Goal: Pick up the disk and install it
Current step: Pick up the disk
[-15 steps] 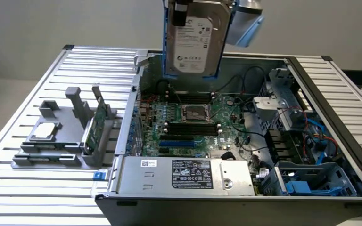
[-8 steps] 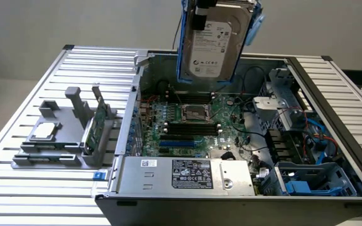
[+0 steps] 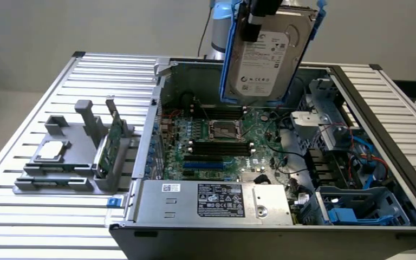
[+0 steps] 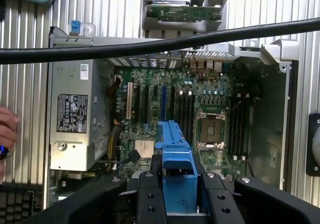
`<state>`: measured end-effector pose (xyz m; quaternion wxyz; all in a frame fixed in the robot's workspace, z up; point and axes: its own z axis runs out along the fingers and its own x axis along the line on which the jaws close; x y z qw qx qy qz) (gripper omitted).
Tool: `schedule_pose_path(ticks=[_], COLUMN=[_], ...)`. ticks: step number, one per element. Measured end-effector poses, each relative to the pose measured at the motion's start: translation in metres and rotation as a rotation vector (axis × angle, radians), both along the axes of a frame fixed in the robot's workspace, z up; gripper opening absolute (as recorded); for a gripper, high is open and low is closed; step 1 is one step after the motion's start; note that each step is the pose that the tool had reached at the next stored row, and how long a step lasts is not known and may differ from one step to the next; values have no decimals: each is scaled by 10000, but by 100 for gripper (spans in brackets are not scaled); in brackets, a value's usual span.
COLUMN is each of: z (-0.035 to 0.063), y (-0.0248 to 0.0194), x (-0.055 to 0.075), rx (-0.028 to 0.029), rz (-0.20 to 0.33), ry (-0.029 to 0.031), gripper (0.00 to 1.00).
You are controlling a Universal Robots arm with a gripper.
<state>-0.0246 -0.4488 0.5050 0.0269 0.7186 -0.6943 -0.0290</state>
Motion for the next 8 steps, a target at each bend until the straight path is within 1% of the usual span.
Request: schedule_pose_path(ticks=[8], z=[1], y=[-229], x=[199], rx=[0], rz=[-1], ry=[53], gripper=[33])
